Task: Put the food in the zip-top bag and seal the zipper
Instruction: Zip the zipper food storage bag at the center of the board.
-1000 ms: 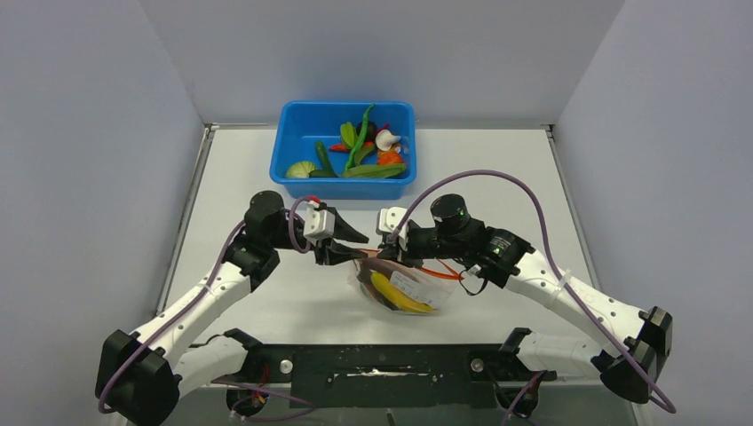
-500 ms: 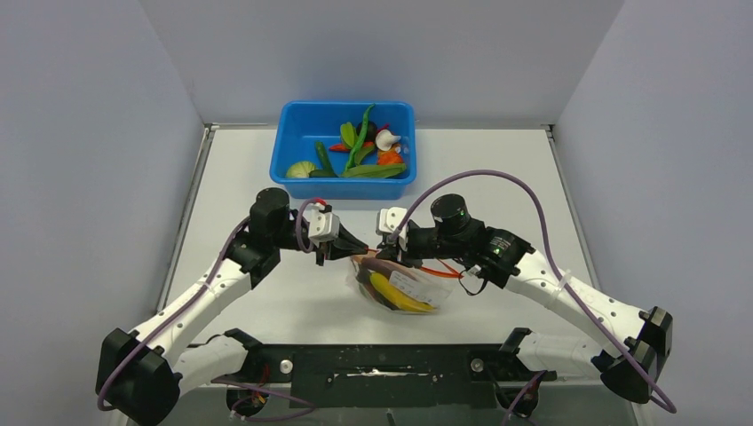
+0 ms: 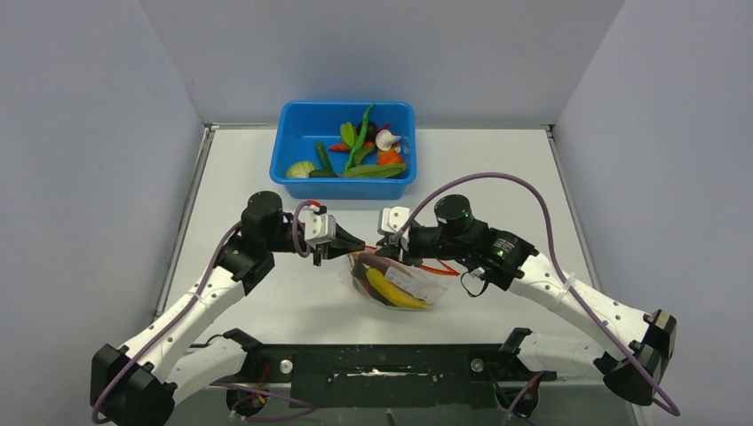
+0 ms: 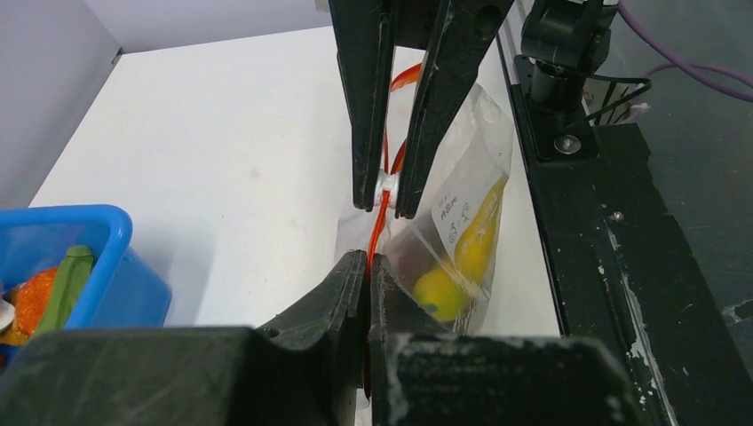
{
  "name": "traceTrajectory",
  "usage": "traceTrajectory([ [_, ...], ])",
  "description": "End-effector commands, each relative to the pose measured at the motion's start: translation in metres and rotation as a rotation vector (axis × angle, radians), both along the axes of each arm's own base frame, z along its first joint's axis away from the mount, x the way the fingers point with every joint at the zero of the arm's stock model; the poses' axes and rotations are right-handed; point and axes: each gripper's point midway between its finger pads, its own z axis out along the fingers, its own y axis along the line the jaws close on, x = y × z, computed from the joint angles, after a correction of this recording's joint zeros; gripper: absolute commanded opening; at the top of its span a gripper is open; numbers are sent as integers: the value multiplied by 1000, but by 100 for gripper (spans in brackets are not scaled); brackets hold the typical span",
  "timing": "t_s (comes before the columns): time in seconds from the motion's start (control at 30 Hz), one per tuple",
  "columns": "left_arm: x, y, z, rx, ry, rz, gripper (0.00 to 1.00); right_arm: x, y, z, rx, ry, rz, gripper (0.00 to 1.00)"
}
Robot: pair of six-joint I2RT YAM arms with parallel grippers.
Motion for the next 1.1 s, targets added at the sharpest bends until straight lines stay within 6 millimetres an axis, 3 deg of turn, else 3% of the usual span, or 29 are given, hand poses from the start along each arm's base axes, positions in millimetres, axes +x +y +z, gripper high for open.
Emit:
traceTrajectory([
  [0.0,10,7,27,-36,-62,61,0,-2,-7,23,55,-50,-24,0],
  [0.4,12,20,31,-48,-88,142,0,-3,-30,14,1,-32,-89,0],
  [0.87,28,35,25,-32,-99,257,0,-5,-51,0,-83,-7,-139,0],
  [1.07,30,37,25,-33,-110,274,0,-8,-60,3,-99,-8,-160,0],
])
